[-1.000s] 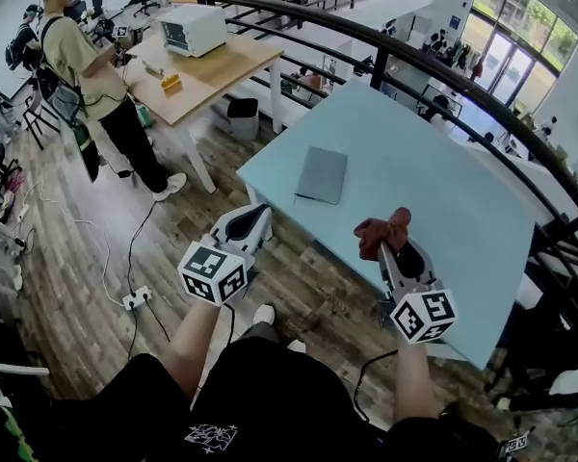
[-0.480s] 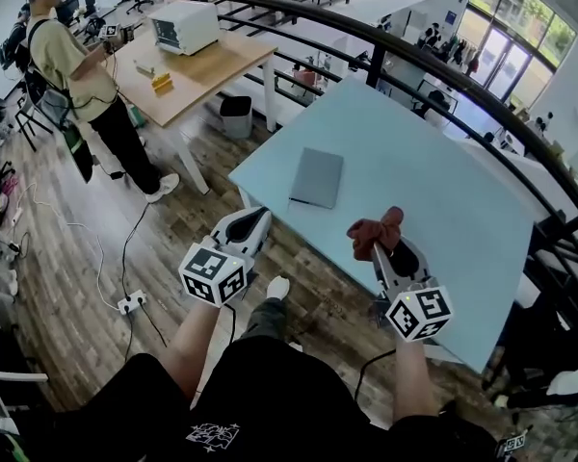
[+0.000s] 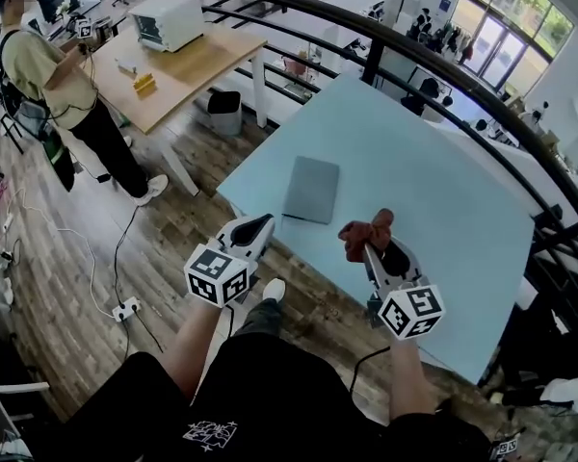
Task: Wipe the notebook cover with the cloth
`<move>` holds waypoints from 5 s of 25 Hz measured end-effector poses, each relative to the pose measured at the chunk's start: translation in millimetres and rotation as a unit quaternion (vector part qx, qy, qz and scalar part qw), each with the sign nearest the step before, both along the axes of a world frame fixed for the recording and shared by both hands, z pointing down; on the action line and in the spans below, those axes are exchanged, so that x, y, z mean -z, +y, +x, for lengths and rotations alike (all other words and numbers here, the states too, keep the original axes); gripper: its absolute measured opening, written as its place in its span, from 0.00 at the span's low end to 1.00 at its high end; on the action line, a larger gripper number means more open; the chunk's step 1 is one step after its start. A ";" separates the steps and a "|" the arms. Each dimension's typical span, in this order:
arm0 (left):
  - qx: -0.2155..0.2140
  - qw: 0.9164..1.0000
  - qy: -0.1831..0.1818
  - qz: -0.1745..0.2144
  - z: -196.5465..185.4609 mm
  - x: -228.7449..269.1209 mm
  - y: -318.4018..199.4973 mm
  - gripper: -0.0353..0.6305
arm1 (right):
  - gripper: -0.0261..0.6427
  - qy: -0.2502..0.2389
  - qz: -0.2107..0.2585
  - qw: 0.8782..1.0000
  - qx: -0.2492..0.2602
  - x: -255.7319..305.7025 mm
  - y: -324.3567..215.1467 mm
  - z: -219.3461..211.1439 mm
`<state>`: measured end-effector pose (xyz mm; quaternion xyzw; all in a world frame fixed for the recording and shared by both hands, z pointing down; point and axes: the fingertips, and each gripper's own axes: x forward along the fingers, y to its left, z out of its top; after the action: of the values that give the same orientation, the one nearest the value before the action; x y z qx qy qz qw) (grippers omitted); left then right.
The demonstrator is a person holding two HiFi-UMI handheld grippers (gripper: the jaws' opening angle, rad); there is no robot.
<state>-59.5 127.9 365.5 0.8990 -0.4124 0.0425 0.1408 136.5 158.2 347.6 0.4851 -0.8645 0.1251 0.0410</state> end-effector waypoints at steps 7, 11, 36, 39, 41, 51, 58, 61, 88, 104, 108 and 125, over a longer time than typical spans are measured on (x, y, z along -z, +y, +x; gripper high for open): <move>-0.011 1.000 0.001 -0.028 -8.7 -22.3 -59.8 0.06 | 0.24 0.024 -0.024 0.999 -0.002 -17.1 -65.6 -18.1; -0.028 0.998 -0.024 -0.044 -7.2 -45.3 -88.0 0.06 | 0.24 0.032 -0.041 0.999 -0.011 -30.5 -96.2 -21.0; -0.112 0.983 -0.040 -0.141 5.8 -129.0 -221.6 0.06 | 0.24 0.085 -0.135 0.987 -0.005 -99.3 -259.9 -67.4; -0.109 0.982 -0.039 -0.151 16.5 -133.8 -220.6 0.06 | 0.24 0.085 -0.146 0.986 0.001 -108.3 -260.6 -67.1; -0.108 0.980 -0.037 -0.163 22.6 -141.6 -217.1 0.06 | 0.24 0.082 -0.152 0.985 0.005 -113.7 -260.6 -66.7; -0.096 0.977 -0.055 -0.182 47.6 -169.9 -201.1 0.06 | 0.24 0.083 -0.182 0.979 0.040 -146.7 -261.4 -62.2; -0.092 0.975 -0.063 -0.193 51.3 -187.4 -195.3 0.06 | 0.24 0.094 -0.196 0.975 0.055 -170.4 -269.8 -72.9; -0.084 0.974 -0.069 -0.198 48.8 -197.6 -195.1 0.06 | 0.24 0.091 -0.204 0.973 0.049 -181.2 -276.2 -74.4; -0.013 0.956 -0.084 -0.281 31.7 -260.0 -207.3 0.07 | 0.24 0.087 -0.261 0.960 0.058 -243.7 -320.5 -108.0; -0.001 0.934 -0.116 -0.337 21.8 -289.6 -205.6 0.20 | 0.24 0.118 -0.288 0.949 0.046 -264.1 -343.1 -129.0; -0.003 0.931 -0.125 -0.344 22.8 -291.6 -205.4 0.20 | 0.24 0.123 -0.296 0.947 0.033 -266.3 -355.1 -135.6; 0.017 0.924 -0.129 -0.360 22.4 -297.1 -204.8 0.19 | 0.24 0.178 -0.324 0.928 0.049 -290.2 -359.2 -133.5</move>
<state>-37.1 -76.9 662.6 0.7673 -0.3993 0.3017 0.4010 3.0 -200.9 637.8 0.4167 -0.7779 0.3078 0.3556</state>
